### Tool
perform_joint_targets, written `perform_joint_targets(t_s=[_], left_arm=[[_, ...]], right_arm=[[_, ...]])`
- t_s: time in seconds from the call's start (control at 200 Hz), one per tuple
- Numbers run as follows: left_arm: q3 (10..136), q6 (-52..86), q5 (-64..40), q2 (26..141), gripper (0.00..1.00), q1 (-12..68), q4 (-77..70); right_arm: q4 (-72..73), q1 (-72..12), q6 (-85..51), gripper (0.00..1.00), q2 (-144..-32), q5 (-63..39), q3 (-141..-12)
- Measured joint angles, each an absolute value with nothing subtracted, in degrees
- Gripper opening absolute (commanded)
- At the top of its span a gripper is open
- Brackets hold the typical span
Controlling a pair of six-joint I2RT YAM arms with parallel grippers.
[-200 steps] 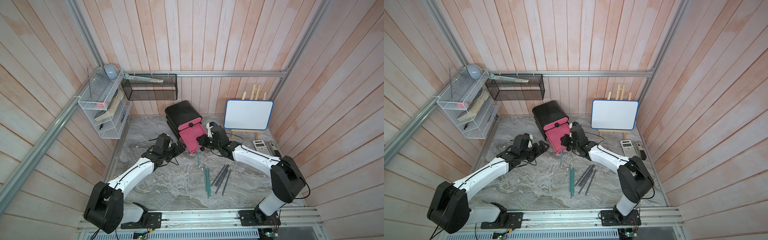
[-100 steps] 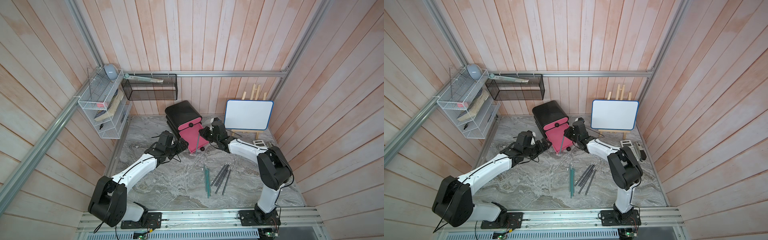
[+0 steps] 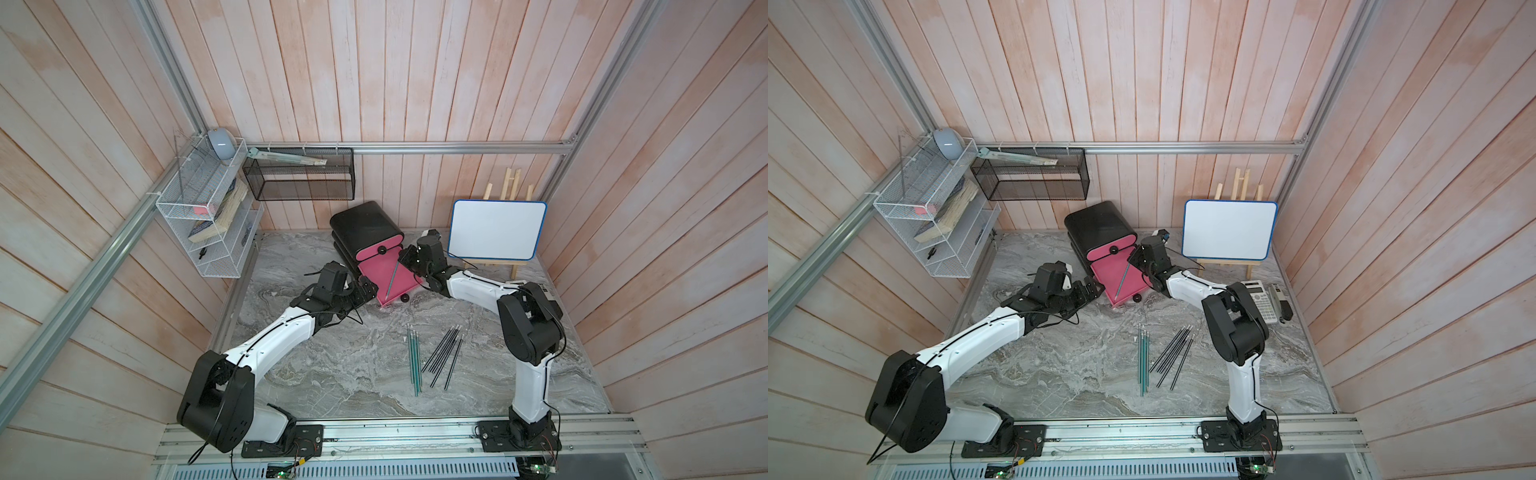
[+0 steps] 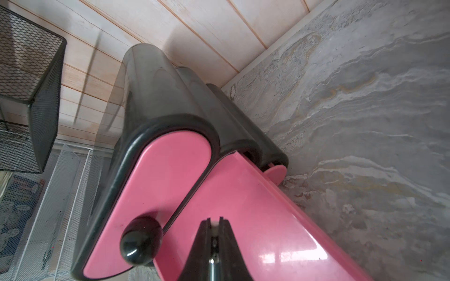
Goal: Please place the pencils in the drawer according to their color
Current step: Place the pencil in the drawer.
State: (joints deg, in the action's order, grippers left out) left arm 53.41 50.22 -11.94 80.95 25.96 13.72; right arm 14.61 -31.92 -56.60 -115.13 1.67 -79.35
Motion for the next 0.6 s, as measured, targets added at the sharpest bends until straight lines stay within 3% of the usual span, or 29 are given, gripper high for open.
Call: perform_joint_targets(t_s=[0.575, 0.6], left_arm=[[53.5, 50.5, -11.9, 80.9, 0.99, 26.1, 13.7], [53.5, 50.5, -11.9, 80.9, 0.99, 26.1, 13.7]], right_arm=[[15.0, -31.9, -52.5, 0.0, -119.9, 5.1, -83.0], [15.0, -31.9, -52.2, 0.04, -120.0, 5.1, -83.0]])
